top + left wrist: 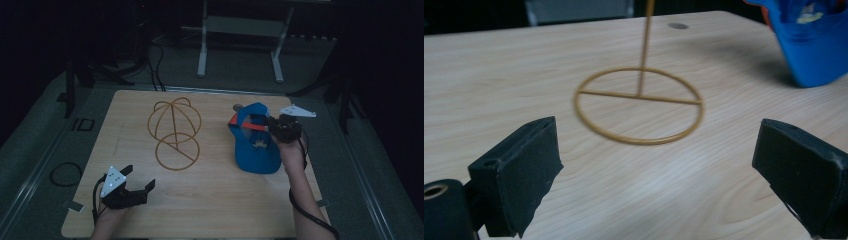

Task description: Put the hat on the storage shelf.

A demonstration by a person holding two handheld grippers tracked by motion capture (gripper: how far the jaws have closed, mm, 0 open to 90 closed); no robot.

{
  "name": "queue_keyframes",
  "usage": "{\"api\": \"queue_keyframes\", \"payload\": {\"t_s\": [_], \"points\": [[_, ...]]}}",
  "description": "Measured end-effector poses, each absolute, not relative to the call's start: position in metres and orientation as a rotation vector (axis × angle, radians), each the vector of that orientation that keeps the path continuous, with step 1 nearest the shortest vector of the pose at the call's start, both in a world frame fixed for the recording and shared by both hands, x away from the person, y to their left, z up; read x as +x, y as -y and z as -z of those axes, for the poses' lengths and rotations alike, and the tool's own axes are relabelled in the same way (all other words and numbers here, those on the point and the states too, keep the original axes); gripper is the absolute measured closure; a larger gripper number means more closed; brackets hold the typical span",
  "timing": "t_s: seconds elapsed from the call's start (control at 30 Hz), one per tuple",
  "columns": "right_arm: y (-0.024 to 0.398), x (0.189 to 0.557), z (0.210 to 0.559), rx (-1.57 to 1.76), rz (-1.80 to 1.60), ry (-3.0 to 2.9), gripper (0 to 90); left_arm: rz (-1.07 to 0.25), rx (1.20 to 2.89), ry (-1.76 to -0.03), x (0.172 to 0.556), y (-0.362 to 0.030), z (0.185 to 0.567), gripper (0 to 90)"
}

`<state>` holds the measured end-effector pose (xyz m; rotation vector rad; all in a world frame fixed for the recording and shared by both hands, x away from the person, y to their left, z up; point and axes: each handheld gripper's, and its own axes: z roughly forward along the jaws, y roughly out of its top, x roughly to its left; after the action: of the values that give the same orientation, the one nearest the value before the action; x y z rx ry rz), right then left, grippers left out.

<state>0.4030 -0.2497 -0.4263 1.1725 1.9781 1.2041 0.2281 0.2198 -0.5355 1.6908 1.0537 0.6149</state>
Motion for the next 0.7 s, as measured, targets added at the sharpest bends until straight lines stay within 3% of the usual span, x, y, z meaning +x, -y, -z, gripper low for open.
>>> {"api": "queue_keyframes", "payload": {"t_s": [0.27, 0.7], "points": [[0.251, 0.372, 0.408, 1.09, -1.245, -1.936, 83.7, -0.593, 1.718, -0.97, 0.229, -0.197, 0.498, 5.5], [0.245, 0.333, 0.396, 0.962, -1.327, -1.942, 83.7, -0.67, 1.749, -0.811, 0.242, -0.155, 0.429, 6.5]]}}
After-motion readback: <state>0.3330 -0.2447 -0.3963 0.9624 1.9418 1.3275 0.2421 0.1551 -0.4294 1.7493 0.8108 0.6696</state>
